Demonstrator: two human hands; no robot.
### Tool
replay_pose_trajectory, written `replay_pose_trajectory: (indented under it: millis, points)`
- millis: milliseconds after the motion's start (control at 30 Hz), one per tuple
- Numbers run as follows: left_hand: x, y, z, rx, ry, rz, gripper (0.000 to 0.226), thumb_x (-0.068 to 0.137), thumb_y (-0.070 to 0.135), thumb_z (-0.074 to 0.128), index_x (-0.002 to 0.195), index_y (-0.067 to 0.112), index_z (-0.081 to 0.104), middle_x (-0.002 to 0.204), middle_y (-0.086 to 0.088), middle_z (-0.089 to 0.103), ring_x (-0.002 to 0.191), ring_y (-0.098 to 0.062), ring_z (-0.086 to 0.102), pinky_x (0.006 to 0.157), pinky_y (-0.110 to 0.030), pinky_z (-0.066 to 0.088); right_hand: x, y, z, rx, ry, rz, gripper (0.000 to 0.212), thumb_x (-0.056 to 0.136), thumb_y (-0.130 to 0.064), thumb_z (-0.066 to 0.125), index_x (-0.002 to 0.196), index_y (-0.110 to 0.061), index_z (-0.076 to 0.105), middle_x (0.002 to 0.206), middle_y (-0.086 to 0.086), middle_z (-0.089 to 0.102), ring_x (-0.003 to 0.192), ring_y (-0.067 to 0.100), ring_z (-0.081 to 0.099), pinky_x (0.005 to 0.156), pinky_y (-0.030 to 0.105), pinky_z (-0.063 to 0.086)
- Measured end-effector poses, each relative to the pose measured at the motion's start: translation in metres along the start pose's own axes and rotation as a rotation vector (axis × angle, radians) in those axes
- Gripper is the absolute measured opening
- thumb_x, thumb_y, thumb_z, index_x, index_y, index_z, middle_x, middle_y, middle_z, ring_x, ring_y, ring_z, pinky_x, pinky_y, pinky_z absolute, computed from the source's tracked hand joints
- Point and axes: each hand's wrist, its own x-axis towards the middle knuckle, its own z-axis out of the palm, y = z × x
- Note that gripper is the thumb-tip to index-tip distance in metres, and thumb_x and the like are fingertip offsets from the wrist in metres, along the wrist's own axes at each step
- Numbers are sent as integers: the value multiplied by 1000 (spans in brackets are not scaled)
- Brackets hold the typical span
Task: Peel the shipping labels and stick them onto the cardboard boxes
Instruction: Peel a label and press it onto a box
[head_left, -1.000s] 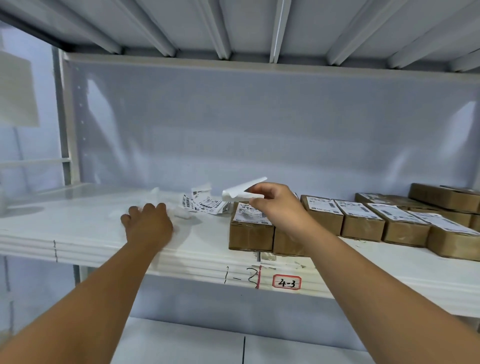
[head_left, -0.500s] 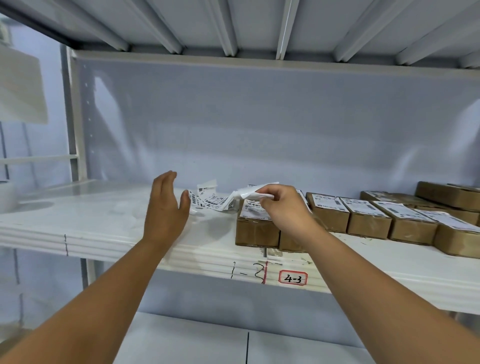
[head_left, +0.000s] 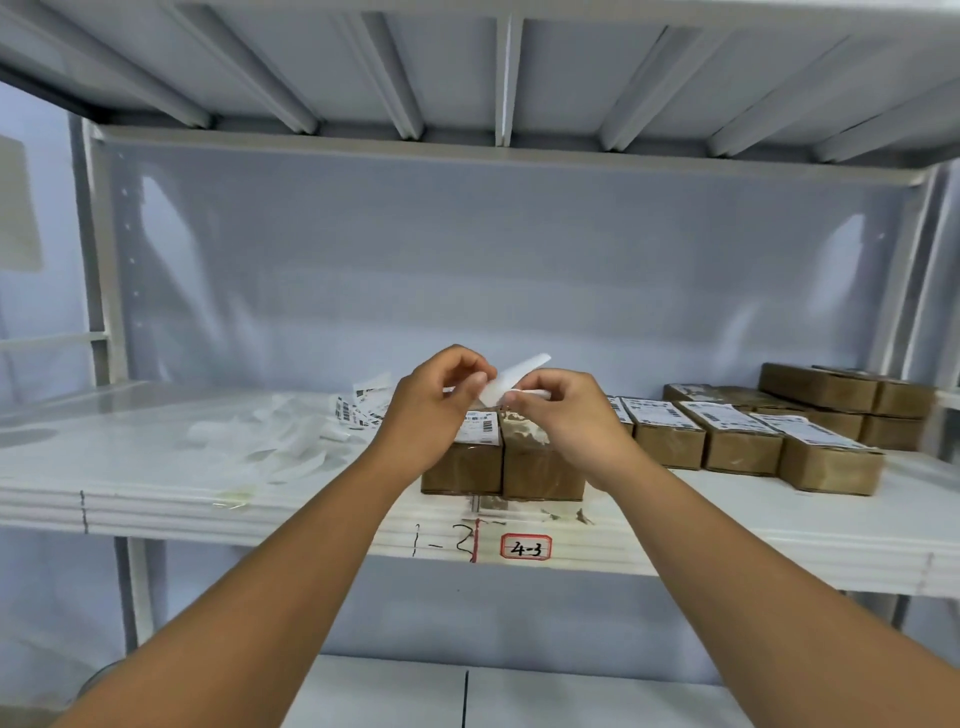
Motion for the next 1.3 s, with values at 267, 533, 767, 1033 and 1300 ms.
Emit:
replay_pose_trajectory:
  millis: [267, 533, 767, 1033, 1300]
  points:
    - [-4, 22, 21, 202, 0, 3, 10, 85, 21, 67, 92, 29, 64, 89, 16, 65, 87, 0, 60, 71, -11, 45, -10, 3, -18, 141, 8, 38, 16, 90, -20, 64, 77, -23, 72, 85, 8, 63, 80, 22, 54, 80, 41, 51]
    - [0, 27, 30, -90, -138, -228, 3, 84, 20, 69, 86, 20, 70, 89, 5, 69, 85, -8, 63, 74, -20, 46, -14, 8, -38, -10, 7, -35, 10, 91, -20, 64, 88, -14, 71, 52, -19, 56, 46, -6, 48, 49, 10, 35]
    - [9, 20, 33, -241, -21, -447, 12, 89, 21, 61, 81, 22, 69, 89, -1, 71, 83, -19, 65, 80, -30, 49, -16, 21, -42, -139, -71, 9, 12, 89, -23, 65, 81, -29, 69, 89, -13, 65, 82, 9, 60, 78, 30, 50]
    - [38, 5, 45, -231, 23, -380, 11, 89, 2, 58, 94, 11, 62, 89, -5, 69, 78, -19, 67, 69, -29, 57, -10, 41, -45, -150, -39, -28, 15, 87, -25, 67, 74, -33, 67, 93, -19, 66, 92, 1, 60, 83, 25, 49]
    - [72, -31, 61, -213, -71, -418, 15, 88, -2, 57, 94, 11, 61, 90, -8, 67, 77, -19, 65, 76, -36, 55, 11, 71, -42, -112, 77, -97, 20, 81, -20, 74, 71, -35, 65, 92, -19, 65, 104, 8, 57, 94, 30, 45]
